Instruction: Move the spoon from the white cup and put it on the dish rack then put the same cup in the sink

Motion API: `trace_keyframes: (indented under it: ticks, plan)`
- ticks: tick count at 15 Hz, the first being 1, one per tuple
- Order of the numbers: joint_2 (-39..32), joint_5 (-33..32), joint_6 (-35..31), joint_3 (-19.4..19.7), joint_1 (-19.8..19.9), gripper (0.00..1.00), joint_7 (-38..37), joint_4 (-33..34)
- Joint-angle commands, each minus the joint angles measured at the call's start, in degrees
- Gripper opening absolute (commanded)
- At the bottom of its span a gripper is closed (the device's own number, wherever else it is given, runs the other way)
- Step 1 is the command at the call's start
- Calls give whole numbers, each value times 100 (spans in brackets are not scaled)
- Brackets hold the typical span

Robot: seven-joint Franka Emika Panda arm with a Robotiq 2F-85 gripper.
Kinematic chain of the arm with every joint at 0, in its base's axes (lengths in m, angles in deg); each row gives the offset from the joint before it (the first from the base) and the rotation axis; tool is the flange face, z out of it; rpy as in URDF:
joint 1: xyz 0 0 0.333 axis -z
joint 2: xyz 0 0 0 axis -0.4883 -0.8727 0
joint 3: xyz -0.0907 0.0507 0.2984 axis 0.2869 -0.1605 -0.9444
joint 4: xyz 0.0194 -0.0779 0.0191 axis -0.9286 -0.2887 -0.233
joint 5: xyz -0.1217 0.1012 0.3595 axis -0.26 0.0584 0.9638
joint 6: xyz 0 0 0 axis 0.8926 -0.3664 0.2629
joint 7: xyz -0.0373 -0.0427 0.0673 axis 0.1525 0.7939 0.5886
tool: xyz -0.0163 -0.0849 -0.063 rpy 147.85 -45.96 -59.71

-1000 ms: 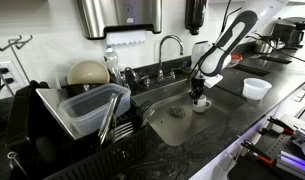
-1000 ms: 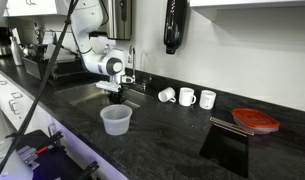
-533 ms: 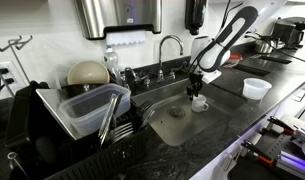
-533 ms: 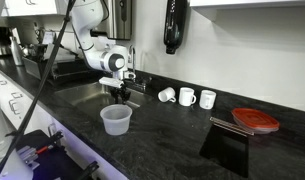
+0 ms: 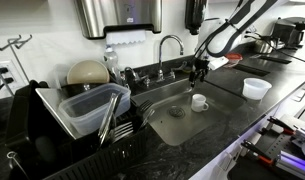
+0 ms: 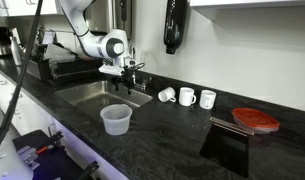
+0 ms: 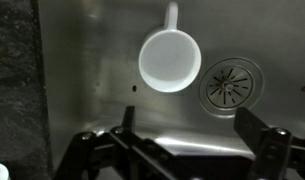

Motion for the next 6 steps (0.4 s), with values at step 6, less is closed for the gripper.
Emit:
trace_keyframes:
  ticks: [6]
  plan:
    - [-179, -3, -26, -17, 16, 100, 0, 96]
